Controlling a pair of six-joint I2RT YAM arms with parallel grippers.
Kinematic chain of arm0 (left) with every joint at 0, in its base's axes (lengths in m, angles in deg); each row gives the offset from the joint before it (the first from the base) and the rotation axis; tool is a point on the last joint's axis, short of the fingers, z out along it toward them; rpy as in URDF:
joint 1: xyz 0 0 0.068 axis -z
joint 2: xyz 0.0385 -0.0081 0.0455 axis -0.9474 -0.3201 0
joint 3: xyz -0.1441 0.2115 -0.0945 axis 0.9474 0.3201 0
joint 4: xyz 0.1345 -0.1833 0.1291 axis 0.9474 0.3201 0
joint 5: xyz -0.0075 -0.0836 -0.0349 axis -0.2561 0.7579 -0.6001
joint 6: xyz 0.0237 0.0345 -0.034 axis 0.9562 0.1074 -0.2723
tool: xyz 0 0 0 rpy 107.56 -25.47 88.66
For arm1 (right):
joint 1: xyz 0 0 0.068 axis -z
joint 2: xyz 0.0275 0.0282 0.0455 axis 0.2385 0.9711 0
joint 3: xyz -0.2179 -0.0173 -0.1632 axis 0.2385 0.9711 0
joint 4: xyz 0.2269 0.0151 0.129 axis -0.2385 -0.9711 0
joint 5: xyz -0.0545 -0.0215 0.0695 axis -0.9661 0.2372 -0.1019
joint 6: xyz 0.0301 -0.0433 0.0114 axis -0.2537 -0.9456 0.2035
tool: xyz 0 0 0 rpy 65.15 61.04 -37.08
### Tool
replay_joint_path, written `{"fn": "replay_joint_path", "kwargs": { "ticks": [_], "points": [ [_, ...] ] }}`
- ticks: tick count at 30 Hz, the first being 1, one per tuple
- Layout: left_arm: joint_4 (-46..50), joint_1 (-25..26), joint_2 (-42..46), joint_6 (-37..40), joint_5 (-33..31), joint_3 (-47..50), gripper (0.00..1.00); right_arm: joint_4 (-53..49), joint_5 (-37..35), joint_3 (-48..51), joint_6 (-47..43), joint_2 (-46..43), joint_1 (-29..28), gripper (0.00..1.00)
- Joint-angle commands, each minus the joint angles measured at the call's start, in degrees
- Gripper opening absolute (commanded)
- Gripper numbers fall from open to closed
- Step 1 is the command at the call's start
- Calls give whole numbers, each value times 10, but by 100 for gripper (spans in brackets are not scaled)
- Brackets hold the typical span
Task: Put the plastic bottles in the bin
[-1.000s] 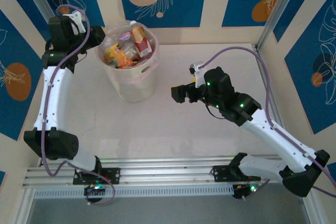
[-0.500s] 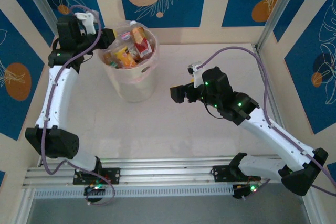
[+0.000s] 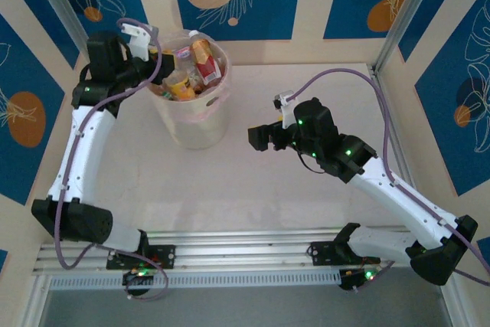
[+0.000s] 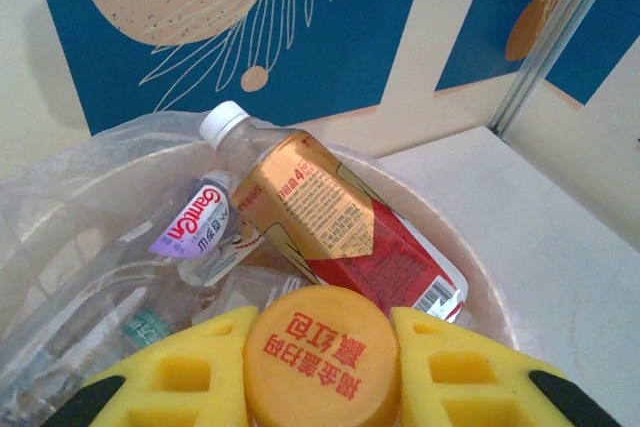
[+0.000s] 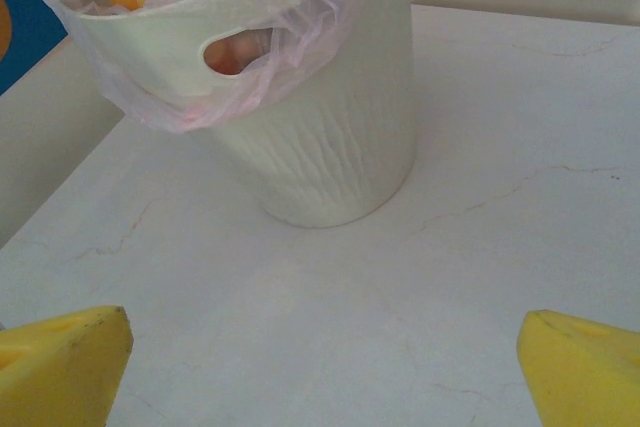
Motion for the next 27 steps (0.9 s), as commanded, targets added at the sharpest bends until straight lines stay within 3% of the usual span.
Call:
{"fn": "replay_joint_path", "kwargs": {
  "ticks": [1,7,12,15,21,27],
  "points": [
    [3,2,19,33,-14,58,28,11,-10,3,9,3,-1,99],
    [-7,2,12,13,-78,93,35,7,-12,2,8,3,-1,99],
    [-2,2,-5,-18,-161,94,52,6,-12,4,8,2,0,99],
    [-2,1,-12,-35,-203,92,55,7,-13,6,8,3,0,99],
    [-19,2,-24,-51,-218,85,67,8,-11,5,7,6,0,99],
    [-33,2,-24,-66,-223,79,96,8,-11,3,6,6,1,99]
  ]
}}
